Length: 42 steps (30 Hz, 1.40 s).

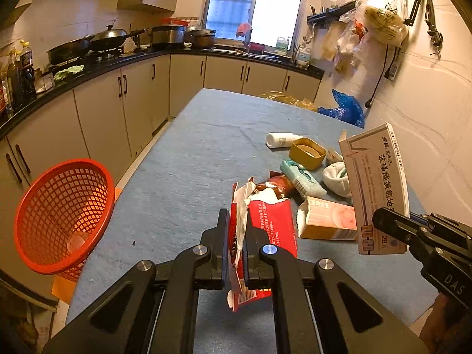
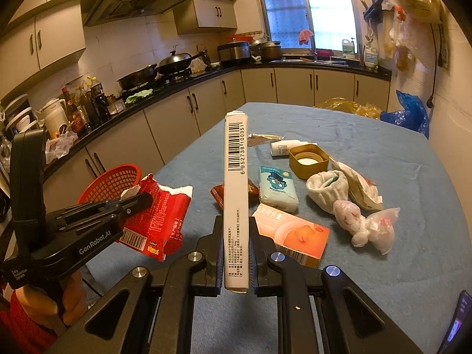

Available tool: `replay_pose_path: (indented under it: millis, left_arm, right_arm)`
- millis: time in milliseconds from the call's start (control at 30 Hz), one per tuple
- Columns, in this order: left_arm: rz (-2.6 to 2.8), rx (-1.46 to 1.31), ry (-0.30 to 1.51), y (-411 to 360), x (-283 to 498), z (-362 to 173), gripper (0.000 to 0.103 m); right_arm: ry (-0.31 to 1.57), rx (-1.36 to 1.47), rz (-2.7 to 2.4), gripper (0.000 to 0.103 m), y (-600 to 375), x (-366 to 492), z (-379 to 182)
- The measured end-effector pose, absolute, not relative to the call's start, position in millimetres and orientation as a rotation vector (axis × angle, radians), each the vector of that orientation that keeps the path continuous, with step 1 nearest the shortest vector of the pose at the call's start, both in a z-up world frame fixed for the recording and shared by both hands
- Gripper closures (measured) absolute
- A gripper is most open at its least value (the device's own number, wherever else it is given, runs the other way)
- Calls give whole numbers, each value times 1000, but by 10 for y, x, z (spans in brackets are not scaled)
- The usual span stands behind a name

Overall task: Collect trash
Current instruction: 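Carry the red wrapper and white tube box to the wastebasket and release both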

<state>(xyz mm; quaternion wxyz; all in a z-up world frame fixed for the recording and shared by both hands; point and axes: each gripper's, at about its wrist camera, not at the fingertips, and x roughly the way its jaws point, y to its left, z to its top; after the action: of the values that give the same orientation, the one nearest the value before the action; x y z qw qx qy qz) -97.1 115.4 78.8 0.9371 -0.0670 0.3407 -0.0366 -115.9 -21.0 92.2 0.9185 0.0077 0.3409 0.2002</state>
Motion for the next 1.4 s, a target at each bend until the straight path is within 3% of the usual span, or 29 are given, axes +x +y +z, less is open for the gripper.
replay_pose_path:
  millis: [900, 1400]
  left_arm:
    - [-34, -166, 666, 1392, -1012, 833, 96]
    - [64, -219, 598, 2010, -1157, 1024, 96]
  right_arm:
    - [706, -12, 449, 88, 1, -1088, 952]
    - [723, -54, 559, 88, 582, -983, 1026]
